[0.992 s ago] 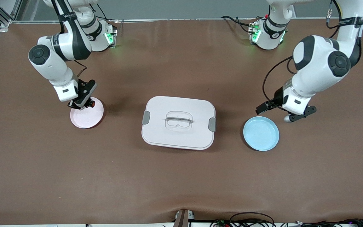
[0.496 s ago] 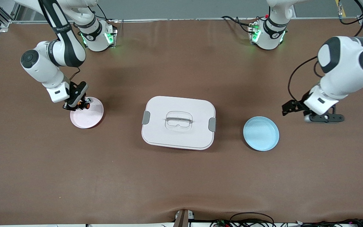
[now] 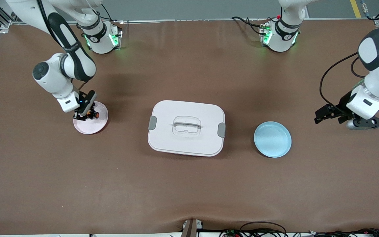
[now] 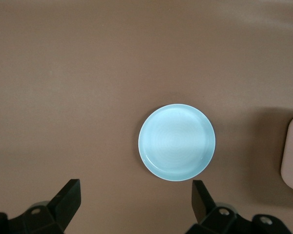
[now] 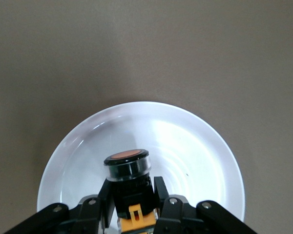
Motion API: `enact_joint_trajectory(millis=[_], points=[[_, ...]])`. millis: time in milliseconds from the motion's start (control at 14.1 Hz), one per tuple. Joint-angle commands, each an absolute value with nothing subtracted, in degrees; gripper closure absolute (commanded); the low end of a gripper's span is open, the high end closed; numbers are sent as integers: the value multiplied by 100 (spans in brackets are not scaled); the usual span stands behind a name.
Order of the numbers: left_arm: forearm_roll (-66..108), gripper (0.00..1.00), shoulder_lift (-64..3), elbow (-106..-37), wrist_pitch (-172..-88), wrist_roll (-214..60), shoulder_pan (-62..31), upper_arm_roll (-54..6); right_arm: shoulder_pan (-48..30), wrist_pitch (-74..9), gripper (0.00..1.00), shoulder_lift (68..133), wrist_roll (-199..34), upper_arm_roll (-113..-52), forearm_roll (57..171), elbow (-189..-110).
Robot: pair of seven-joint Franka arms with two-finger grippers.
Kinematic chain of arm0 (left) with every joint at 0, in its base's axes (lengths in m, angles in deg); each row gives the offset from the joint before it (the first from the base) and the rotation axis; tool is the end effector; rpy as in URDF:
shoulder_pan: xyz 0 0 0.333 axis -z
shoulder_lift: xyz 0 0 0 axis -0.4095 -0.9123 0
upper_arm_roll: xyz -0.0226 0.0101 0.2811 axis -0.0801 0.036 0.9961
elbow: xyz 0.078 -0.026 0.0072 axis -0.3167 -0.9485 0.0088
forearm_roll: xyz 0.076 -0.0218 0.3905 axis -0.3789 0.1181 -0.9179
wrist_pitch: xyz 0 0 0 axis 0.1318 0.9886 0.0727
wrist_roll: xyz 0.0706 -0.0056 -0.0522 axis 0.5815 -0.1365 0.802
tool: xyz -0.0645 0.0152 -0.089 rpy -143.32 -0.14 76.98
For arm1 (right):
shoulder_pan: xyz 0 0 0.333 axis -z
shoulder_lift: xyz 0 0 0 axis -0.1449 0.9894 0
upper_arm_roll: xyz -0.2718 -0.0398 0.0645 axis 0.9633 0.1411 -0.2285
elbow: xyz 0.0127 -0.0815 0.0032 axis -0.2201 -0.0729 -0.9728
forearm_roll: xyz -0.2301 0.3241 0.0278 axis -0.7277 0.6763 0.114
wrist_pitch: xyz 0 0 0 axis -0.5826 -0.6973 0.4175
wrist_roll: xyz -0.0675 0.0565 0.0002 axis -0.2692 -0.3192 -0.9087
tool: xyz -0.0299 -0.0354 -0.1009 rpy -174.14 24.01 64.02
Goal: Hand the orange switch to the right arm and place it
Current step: 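Lower the switch onto the white plate with the right gripper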
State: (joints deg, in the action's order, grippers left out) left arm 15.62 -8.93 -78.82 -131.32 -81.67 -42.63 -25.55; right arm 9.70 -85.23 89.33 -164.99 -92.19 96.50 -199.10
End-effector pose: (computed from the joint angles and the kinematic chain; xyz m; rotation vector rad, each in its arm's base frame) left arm 0.5948 -0.0150 0.4482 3.0493 0.0507 0.1828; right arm 0.4463 0.0054 0.1494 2.5358 1.8309 0.2580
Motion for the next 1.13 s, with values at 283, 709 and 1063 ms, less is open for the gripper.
enact_joint_trajectory(millis=[283, 709, 1063], points=[[1464, 0, -811, -7296, -12464, -8096, -4421, -2586, 904, -8725, 92, 9340, -16725, -9244, 9867, -19647], [1464, 0, -803, -6847, -12041, -8070, -4456, -2586, 807, -8392, 0, 9279, -16645, -9244, 9885, -19471], [1438, 0, -803, -6723, -11918, -7815, -4080, -2393, 807, -7900, 0, 9165, -16364, -9235, 9885, -19392]])
